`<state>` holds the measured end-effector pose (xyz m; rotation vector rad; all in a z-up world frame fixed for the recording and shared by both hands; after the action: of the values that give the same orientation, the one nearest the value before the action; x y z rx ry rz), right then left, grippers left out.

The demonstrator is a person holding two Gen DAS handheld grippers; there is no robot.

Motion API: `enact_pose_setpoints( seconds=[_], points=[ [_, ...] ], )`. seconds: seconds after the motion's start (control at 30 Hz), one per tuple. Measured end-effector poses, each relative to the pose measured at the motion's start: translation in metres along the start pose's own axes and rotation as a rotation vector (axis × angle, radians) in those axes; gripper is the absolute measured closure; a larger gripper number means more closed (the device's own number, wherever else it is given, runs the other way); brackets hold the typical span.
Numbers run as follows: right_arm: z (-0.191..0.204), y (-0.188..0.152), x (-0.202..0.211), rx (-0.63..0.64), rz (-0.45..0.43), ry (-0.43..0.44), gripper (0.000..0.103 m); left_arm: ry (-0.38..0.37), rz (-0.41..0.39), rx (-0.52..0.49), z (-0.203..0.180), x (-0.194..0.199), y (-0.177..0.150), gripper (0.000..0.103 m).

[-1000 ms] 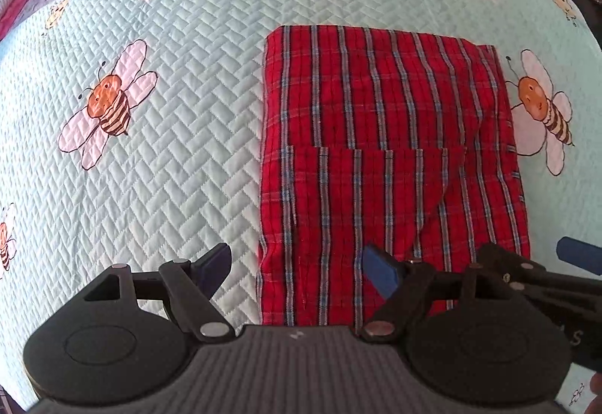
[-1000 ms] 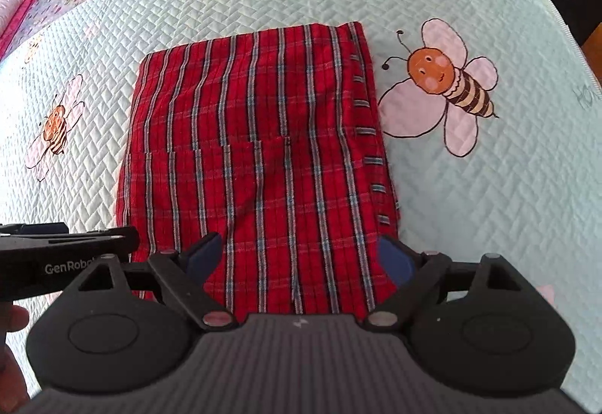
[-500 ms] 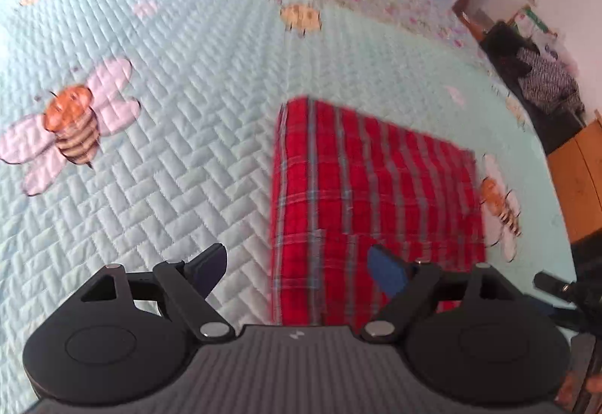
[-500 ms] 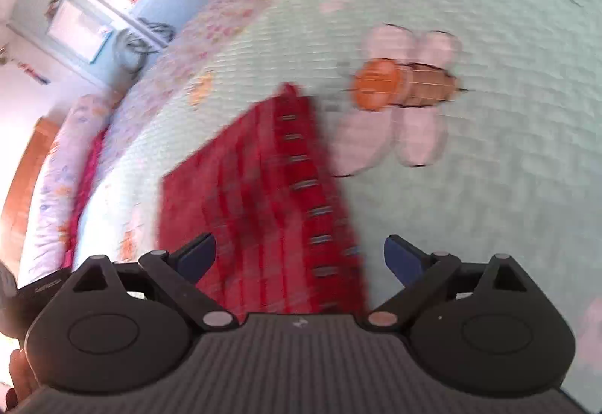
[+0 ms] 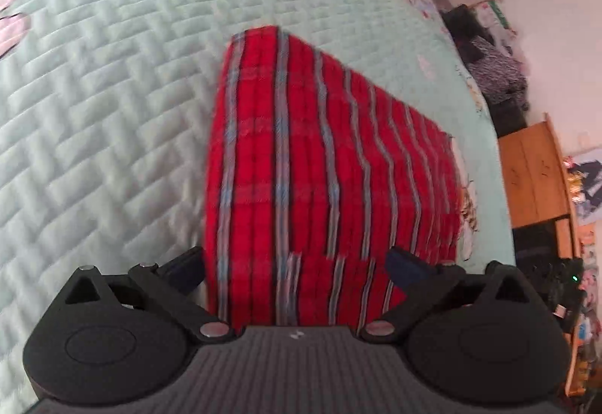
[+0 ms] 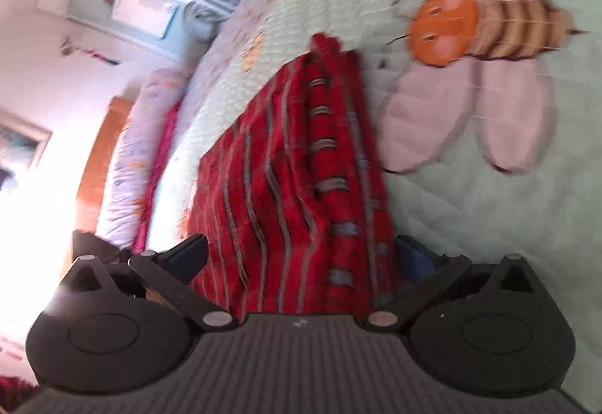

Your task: Fold clothes

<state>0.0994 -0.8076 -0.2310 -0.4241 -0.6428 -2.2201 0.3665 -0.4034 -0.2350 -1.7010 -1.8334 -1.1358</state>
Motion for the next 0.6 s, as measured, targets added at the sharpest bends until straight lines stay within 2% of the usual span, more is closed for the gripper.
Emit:
enact_pose_setpoints(
  seconds=[0.03, 0.2, 0.23, 0.27, 0.3, 0.33, 0.37, 0.4, 0.43, 0.5, 0.6],
  points=[
    [0.003, 0.004, -0.008, 0.015, 0.008, 0.012, 0.0, -0.032, 0.003, -0.007, 0.0, -0.003, 0.004, 0.0],
    [0.02, 0.01, -0.039, 0.086, 0.025, 0.071, 0.0, -0.065, 0.02, -0.12, -0.012, -0.009, 0.004, 0.0],
    [0.022, 0.011, -0.041, 0.084, 0.027, 0.075, 0.002, -0.071, 0.023, -0.143, -0.015, -0.011, 0.004, 0.004],
    [0.022, 0.012, -0.043, 0.07, 0.029, 0.08, 0.019, -0.061, 0.017, -0.143, -0.014, -0.009, 0.004, 0.01],
    [0.018, 0.012, -0.043, 0.029, 0.032, 0.085, 0.05, -0.049, 0.009, -0.141, -0.013, -0.007, 0.003, 0.025],
    [0.013, 0.013, -0.042, -0.013, 0.028, 0.085, 0.064, -0.037, 0.002, -0.139, -0.012, -0.005, 0.002, 0.035],
    [0.006, 0.013, -0.04, -0.056, 0.012, 0.073, 0.08, -0.026, -0.006, -0.138, -0.01, -0.003, 0.002, 0.04],
    [0.001, 0.012, -0.039, -0.094, -0.004, 0.068, 0.081, -0.035, -0.009, -0.112, -0.008, 0.0, 0.003, 0.048],
    [0.001, 0.01, -0.04, -0.106, -0.017, 0.072, 0.081, -0.047, -0.012, -0.085, -0.006, 0.002, 0.005, 0.052],
    [0.011, 0.008, -0.041, -0.092, -0.038, 0.063, 0.082, -0.031, -0.011, -0.114, -0.011, 0.008, 0.006, 0.056],
    [0.025, 0.008, -0.038, -0.139, -0.086, 0.138, 0.084, -0.038, -0.015, -0.157, -0.028, 0.016, 0.007, 0.065]
  ],
)
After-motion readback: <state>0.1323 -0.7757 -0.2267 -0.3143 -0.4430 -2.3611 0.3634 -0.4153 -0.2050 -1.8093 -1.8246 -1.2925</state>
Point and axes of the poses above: each gripper's, at about its wrist camera, not at the fingertips, and x roughly against the way its jaws point, z to its left, y to its top, the point moved 6 cm from there along -x, roughly the way its jaws point
